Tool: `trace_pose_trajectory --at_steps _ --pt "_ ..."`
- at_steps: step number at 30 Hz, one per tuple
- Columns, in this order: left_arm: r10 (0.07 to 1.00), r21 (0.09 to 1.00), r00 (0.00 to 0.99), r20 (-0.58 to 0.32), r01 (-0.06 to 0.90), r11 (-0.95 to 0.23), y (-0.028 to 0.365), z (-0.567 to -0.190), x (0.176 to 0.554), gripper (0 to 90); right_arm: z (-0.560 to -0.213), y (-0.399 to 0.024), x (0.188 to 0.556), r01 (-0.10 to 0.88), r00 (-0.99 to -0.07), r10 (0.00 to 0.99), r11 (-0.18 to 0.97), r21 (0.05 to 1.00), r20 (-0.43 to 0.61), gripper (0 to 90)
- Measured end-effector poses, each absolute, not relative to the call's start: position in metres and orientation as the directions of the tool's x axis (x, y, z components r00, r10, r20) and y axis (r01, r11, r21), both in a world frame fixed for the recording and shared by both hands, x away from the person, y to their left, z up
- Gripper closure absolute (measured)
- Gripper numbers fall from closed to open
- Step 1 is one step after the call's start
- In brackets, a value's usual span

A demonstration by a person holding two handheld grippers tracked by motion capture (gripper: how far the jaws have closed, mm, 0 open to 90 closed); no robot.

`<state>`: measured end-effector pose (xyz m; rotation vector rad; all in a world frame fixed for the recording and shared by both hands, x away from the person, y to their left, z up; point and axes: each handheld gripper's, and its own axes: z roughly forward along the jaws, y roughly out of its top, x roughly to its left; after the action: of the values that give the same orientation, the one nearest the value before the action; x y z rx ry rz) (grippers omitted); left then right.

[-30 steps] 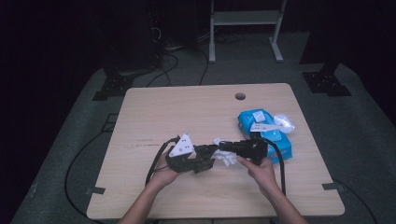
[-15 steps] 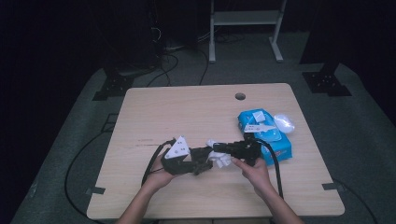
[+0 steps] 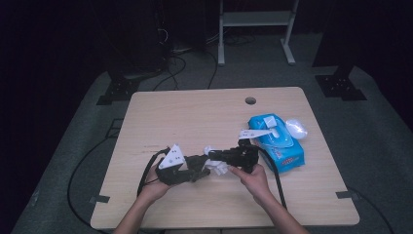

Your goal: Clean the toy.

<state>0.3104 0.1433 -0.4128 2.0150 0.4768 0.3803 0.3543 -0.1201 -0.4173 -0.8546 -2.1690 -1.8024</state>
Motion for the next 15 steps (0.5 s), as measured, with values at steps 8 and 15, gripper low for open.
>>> trace_pose_trajectory --at_steps 8,15 --pt "0.437 0.875 0.897 0.068 0.157 -0.458 0.097 -0.429 0.322 64.5 -0.409 -0.128 0.348 0.504 -0.839 0.318 0.147 0.851 0.442 85.3" --pt "0.432 0.826 0.9 0.058 0.2 -0.527 0.094 -0.457 0.325 64.6 -0.418 -0.148 0.361 0.495 -0.813 0.458 0.219 0.841 0.359 85.0"
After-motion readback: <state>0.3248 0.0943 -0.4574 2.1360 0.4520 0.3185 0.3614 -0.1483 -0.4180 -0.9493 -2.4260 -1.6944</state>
